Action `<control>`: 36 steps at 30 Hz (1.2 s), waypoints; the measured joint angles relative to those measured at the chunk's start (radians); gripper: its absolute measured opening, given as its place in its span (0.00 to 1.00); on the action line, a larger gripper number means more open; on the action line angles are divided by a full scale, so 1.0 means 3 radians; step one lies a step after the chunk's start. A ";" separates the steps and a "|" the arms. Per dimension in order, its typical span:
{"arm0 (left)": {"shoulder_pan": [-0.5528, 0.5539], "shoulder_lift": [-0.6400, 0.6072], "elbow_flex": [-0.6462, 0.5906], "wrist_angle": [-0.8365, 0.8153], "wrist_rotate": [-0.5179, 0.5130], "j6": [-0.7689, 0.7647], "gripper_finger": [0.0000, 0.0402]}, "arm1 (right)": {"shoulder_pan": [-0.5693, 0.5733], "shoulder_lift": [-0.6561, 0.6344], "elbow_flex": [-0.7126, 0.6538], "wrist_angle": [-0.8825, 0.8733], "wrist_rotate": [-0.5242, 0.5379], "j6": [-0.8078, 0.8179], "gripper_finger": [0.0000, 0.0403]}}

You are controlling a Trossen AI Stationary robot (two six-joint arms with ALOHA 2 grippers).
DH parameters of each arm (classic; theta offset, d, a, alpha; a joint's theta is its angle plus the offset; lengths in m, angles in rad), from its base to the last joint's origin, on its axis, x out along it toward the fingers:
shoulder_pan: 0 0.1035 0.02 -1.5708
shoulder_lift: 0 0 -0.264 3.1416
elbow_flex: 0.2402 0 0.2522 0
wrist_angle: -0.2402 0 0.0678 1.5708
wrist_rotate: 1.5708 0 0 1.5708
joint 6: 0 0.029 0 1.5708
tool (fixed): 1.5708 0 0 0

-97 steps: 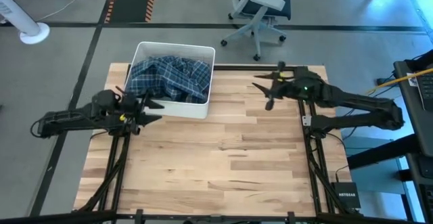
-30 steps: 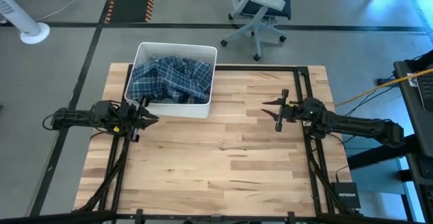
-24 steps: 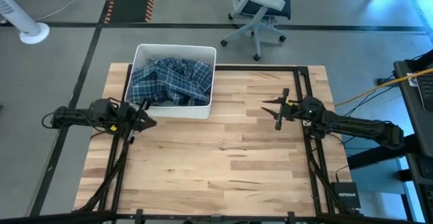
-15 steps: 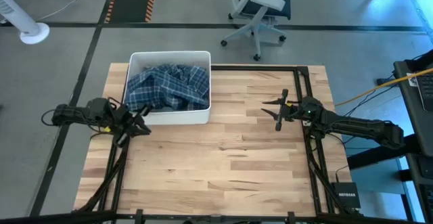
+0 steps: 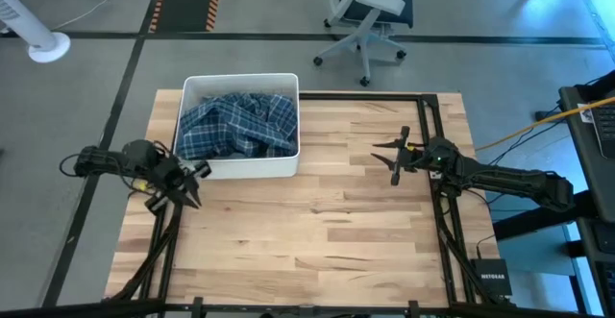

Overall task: Sort clothes
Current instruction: Return to Home Position

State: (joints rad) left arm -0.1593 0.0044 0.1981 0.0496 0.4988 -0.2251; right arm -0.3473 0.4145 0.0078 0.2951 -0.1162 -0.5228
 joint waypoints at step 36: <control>-0.0030 -0.0002 -0.0584 -0.0164 -0.2050 0.0685 0.07 | 0.0001 0.0001 -0.0001 -0.0026 0.0013 -0.0059 0.34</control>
State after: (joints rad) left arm -0.1684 0.0037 0.0231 0.0003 -0.1163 -0.0196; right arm -0.3470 0.4148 0.0074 0.2874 -0.1124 -0.5405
